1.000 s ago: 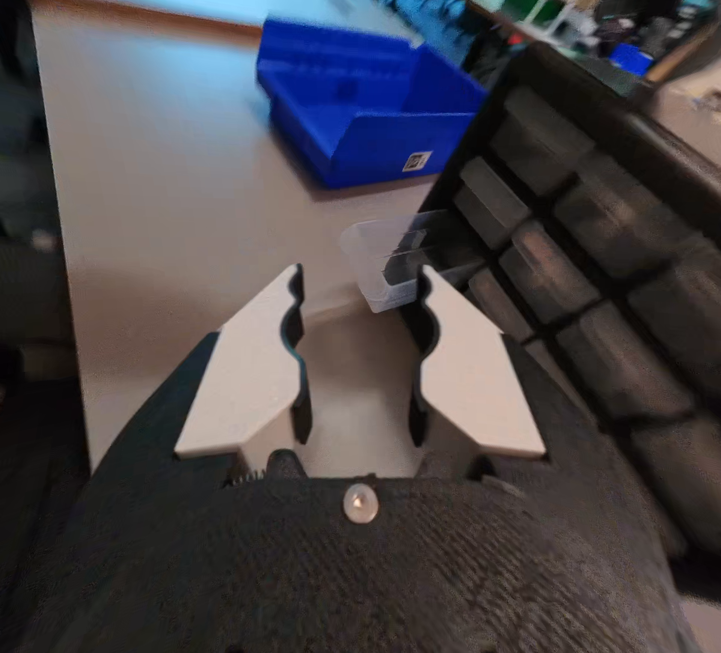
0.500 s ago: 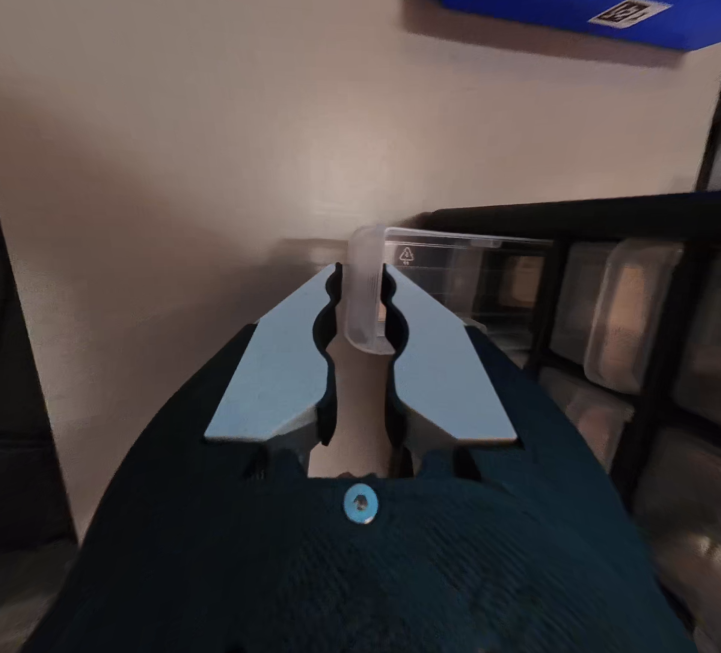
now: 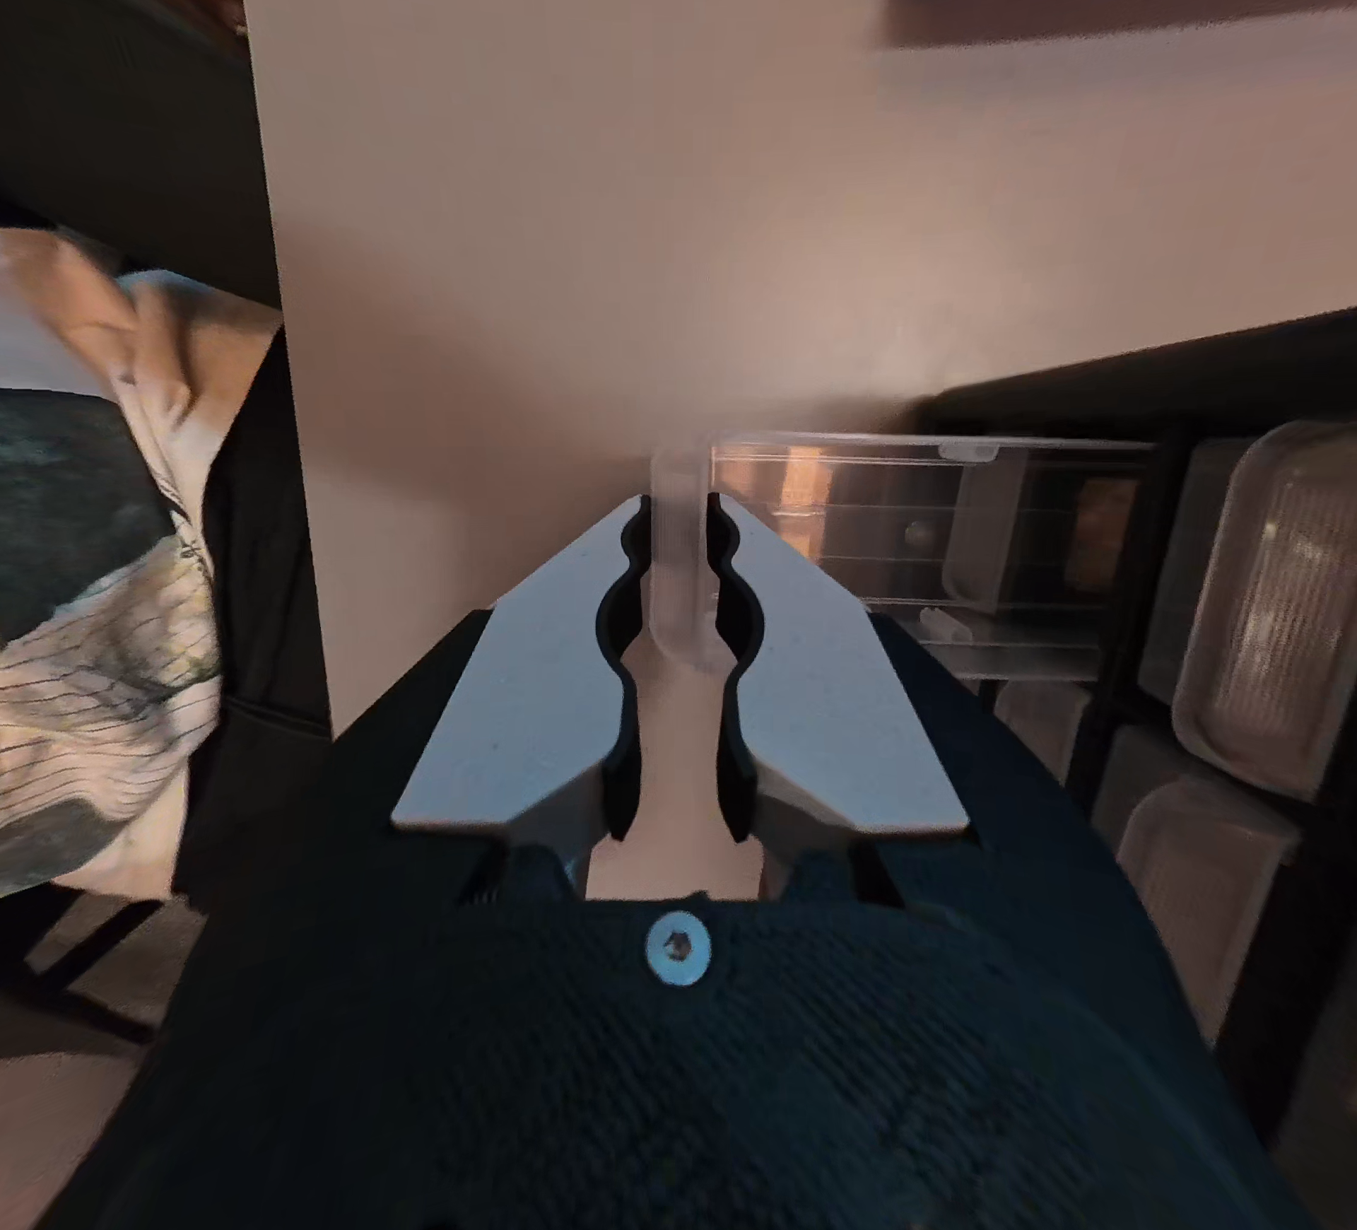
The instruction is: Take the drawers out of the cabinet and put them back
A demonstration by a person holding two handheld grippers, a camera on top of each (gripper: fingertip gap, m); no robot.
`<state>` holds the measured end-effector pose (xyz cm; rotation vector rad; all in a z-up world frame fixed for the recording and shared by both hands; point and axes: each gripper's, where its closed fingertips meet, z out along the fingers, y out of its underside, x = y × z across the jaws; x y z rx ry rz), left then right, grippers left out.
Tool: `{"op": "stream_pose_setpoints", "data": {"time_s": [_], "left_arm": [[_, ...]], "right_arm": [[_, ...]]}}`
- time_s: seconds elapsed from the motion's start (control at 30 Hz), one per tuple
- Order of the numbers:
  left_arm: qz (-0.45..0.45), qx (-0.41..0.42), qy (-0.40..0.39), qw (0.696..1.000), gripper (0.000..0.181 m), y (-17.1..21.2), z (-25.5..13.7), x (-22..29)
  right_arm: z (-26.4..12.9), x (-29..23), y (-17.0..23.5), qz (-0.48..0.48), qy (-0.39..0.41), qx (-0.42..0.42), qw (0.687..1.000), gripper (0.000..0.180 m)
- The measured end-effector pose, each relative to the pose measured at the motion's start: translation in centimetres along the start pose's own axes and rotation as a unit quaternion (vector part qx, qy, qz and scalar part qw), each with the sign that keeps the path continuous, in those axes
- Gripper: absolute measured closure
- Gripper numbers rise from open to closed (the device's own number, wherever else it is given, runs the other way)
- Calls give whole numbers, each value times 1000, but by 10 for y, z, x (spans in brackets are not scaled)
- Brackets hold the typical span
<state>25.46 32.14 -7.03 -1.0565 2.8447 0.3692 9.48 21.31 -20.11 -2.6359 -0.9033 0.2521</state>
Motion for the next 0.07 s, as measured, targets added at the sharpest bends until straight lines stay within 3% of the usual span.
{"op": "stream_pose_setpoints", "data": {"time_s": [0.03, 0.07], "left_arm": [[2, 5, -1, 1000, 181, 0, 0, 0], [2, 9, -1, 1000, 181, 0, 0, 0]], "right_arm": [[1, 0, 0, -11, 7, 5, 1000, 167], [3, 0, 2, -12, 14, 1, 1000, 167]]}}
